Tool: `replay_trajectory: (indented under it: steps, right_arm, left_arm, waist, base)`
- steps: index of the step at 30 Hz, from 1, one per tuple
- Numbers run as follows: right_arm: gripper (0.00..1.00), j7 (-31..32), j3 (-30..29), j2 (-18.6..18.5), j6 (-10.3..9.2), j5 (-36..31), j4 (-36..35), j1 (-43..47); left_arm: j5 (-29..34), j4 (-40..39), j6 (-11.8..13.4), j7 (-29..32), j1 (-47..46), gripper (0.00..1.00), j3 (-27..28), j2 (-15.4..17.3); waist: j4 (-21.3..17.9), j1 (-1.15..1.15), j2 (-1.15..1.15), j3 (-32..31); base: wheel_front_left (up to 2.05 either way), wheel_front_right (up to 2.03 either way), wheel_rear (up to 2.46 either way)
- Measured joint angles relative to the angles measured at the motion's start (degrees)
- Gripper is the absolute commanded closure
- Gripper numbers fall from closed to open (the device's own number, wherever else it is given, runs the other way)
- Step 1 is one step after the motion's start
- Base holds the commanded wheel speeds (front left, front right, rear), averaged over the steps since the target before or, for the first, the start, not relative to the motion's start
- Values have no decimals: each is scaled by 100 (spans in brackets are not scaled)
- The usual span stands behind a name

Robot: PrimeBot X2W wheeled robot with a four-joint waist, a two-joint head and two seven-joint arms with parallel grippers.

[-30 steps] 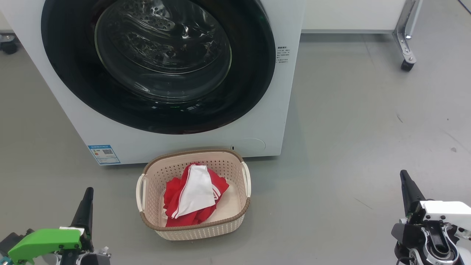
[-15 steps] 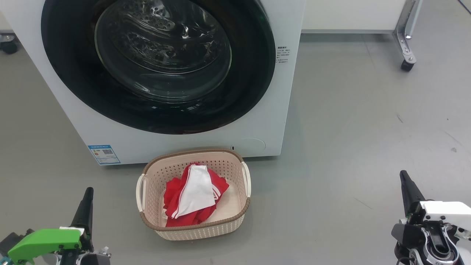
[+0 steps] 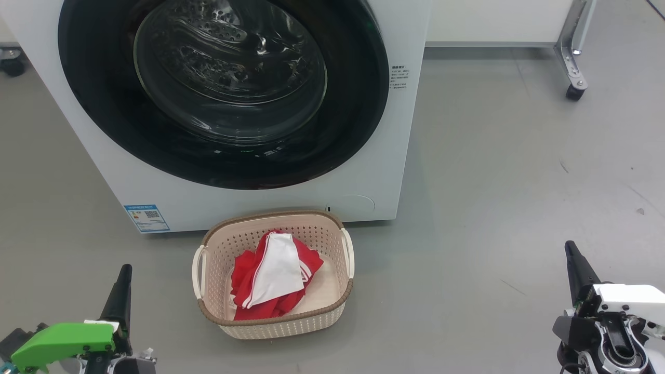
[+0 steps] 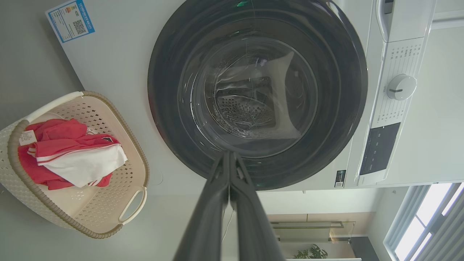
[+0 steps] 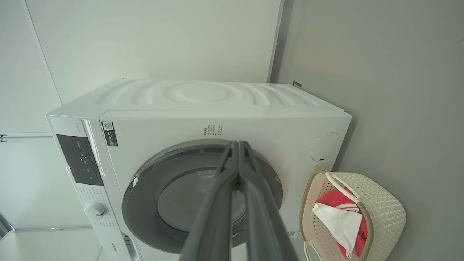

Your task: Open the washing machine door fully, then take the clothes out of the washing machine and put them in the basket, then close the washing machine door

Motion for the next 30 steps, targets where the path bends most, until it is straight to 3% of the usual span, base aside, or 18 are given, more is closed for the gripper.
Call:
replay_trajectory:
  steps: [30]
  right_arm:
    - [100,7,-15,1,30,0,24,-3]
  left_arm:
    - [0,0,-1,0,-1,100,0,0]
  waist:
    - [0,0,0,0]
  base:
    - [0,0,0]
